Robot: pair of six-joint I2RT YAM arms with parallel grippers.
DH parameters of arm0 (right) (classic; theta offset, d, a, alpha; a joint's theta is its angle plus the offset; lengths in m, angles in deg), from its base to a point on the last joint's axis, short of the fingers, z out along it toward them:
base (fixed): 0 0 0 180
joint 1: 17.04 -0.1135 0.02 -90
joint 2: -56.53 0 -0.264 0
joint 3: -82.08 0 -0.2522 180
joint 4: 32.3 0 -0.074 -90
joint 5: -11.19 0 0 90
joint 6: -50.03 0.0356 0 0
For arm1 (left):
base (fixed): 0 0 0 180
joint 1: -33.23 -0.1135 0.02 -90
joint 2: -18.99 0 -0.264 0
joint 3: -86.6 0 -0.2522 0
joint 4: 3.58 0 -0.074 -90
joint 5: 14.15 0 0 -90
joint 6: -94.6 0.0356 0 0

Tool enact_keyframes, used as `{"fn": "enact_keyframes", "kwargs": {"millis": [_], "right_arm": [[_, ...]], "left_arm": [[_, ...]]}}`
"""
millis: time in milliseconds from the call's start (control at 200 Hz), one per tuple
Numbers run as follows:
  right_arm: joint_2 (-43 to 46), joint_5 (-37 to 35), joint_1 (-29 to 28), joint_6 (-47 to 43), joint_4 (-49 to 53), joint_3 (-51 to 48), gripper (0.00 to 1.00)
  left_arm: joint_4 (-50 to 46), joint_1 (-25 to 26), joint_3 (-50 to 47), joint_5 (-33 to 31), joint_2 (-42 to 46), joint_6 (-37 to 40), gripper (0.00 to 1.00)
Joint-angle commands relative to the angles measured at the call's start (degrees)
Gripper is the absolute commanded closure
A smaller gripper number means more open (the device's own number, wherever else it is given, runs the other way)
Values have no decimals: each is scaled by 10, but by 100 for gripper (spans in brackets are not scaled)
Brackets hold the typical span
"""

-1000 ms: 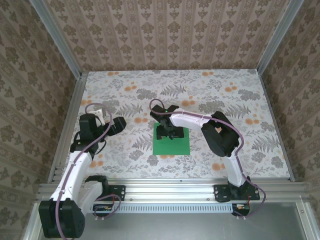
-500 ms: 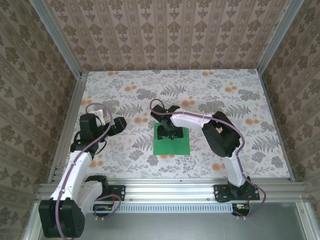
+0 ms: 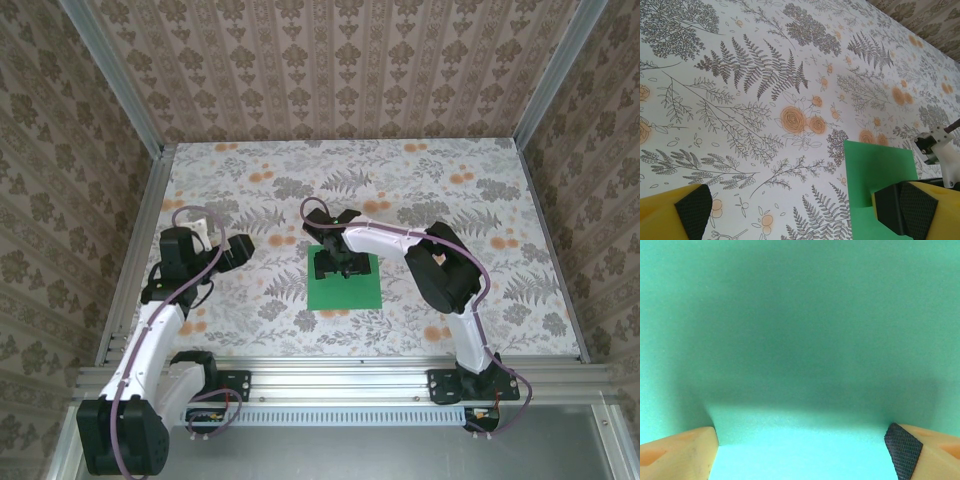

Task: Fold a paper plane with a square sheet of paper (pick it up from the middle)
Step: Fold a square sheet of paper at the center of the table.

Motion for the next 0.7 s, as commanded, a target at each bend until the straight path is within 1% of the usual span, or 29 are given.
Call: {"fn": "enact_keyframes", "kwargs": {"millis": [0, 100, 240, 445, 520, 580, 700], "right_arm": [[13, -10, 2, 0, 20, 5, 8], [-3, -9, 3, 2, 22, 3, 8], [-27, 13, 3, 6, 3, -13, 10], [-28, 19, 2, 10, -7, -25, 20], [-24, 9, 2, 6, 3, -16, 27], [-20, 4, 2, 3, 10, -8, 28], [3, 7, 2, -4, 10, 2, 35]], "left_arm": [[11, 5, 3, 15, -6, 5, 0], [7, 7, 8, 18, -10, 8, 0], [5, 8, 7, 17, -10, 8, 0], [-2, 10, 11, 14, -10, 11, 0], [-1, 10, 12, 13, -11, 9, 0], [0, 11, 14, 13, -12, 9, 0], [-3, 11, 17, 14, -13, 10, 0]]}}
